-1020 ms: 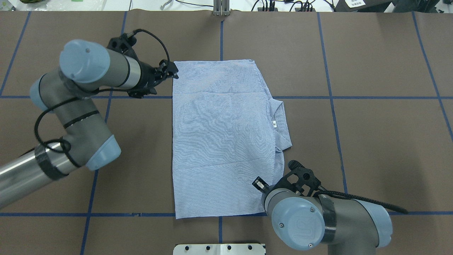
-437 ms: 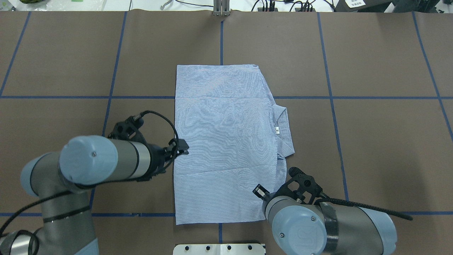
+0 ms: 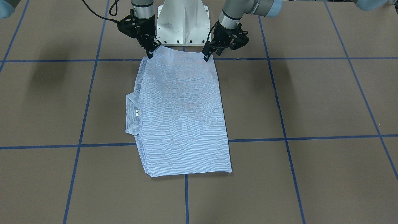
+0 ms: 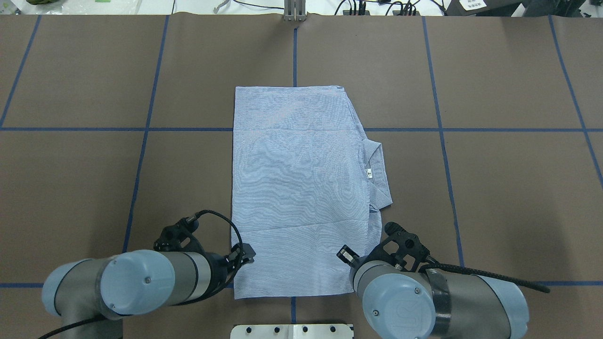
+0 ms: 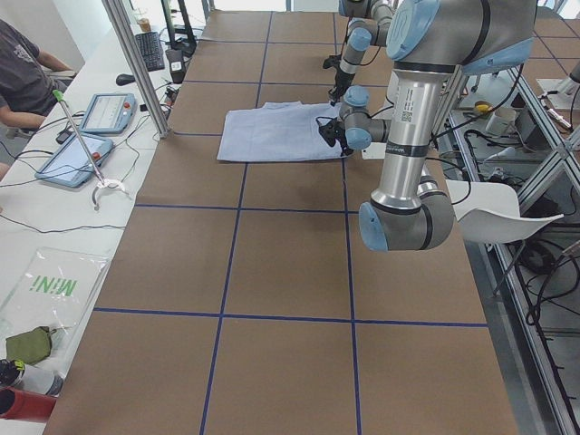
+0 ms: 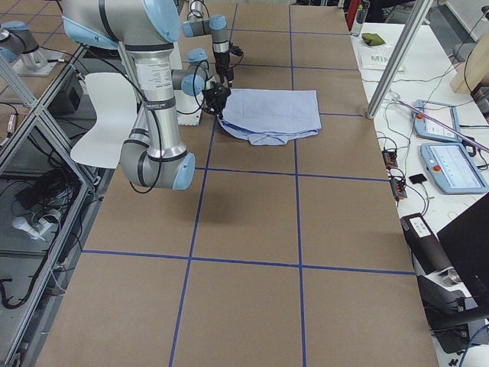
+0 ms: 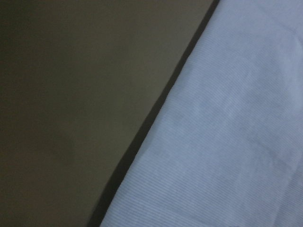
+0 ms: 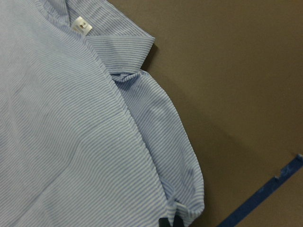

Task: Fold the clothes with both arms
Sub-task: 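Move the left gripper down to the shirt corner nearest the robot and pinch it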

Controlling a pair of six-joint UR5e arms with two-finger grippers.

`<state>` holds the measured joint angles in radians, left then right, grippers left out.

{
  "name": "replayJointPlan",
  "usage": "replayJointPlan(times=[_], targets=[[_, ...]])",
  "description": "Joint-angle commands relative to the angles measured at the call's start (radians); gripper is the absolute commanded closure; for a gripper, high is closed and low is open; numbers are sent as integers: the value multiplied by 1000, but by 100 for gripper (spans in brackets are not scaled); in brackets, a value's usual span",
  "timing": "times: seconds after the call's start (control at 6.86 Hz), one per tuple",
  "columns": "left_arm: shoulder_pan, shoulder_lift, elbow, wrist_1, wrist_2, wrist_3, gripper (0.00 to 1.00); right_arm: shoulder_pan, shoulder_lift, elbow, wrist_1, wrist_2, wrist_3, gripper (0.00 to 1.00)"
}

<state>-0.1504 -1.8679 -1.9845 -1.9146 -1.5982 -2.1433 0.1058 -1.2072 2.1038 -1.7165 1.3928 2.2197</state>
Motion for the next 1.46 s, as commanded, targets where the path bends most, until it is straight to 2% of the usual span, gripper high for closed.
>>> replayJointPlan(times=[0.0, 0.29, 0.44, 0.58, 0.73, 1.02, 1.17, 1.31], targets=[[60, 0, 22, 0, 32, -29, 18, 0, 0, -2, 0, 0, 0, 100], [61, -11, 27, 0, 34, -29, 27, 0, 0, -1, 0, 0, 0, 100], [60, -11, 27, 0, 35, -29, 43, 0, 0, 1, 0, 0, 0, 100], [54, -11, 27, 0, 38, -29, 80, 2, -2, 1, 0, 0, 0, 100], [51, -11, 29, 0, 41, -27, 100, 0, 0, -1, 0, 0, 0, 100], [43, -11, 12, 2, 40, -27, 100, 2, -2, 1, 0, 0, 0, 100], [37, -10, -29, 20, 38, -27, 100, 2, 0, 2, 0, 0, 1, 100], [32, -10, -128, 84, 34, -26, 100, 3, -14, 43, -2, -2, 2, 100]])
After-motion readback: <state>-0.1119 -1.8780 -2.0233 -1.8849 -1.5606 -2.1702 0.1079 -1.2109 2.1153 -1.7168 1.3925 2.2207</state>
